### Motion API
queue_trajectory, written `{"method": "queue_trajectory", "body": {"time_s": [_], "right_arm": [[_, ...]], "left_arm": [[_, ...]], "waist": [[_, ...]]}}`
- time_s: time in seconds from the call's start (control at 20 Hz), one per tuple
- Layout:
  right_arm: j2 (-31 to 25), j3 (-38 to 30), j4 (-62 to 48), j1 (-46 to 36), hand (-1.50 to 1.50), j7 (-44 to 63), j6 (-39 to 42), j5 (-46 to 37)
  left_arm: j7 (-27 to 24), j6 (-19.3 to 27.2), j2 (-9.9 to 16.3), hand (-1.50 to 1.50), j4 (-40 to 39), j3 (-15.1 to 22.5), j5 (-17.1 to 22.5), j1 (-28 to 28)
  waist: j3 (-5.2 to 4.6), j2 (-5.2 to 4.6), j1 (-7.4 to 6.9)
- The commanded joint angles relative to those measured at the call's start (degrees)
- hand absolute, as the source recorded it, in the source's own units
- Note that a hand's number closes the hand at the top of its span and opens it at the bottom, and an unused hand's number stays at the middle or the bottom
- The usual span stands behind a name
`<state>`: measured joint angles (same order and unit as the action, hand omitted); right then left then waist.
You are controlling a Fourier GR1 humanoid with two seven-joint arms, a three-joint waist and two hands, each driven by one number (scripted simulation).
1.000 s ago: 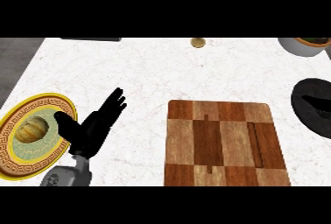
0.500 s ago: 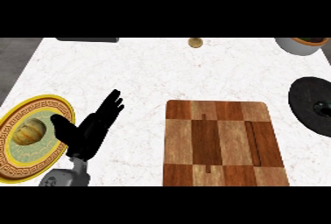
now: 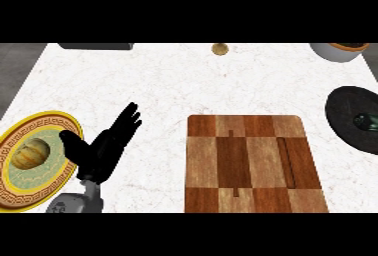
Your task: Pick the eggplant from the cutting board and place it in the pan
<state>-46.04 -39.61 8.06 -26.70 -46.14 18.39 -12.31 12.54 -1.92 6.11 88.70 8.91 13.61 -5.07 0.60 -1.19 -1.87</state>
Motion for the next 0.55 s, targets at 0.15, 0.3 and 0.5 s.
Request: {"method": "queue_trajectory", "body": {"time_s": [0.15, 0.3, 0.5], "right_arm": [[-1.9, 0.3, 0.5, 6.0, -1.5, -5.5, 7.4, 0.1], [-1.9, 1.4, 1.4, 6.3, -1.5, -5.8, 8.6, -0.6], [-1.5, 1.6, 2.1, 6.3, -1.5, -6.3, 8.2, -0.4]], "left_arm": [[-3.9, -1.2, -0.2, 0.0, -0.3, 1.5, -1.4, 4.7], [-1.1, 0.2, -0.9, 0.0, -0.6, 0.3, -0.8, 0.6], [-0.1, 0.3, -0.9, 0.0, -2.0, -0.2, -0.8, -0.8]], "waist": [[-0.05, 0.29, 0.1], [-0.1, 0.38, 0.52], [-0.05, 0.27, 0.5]]}}
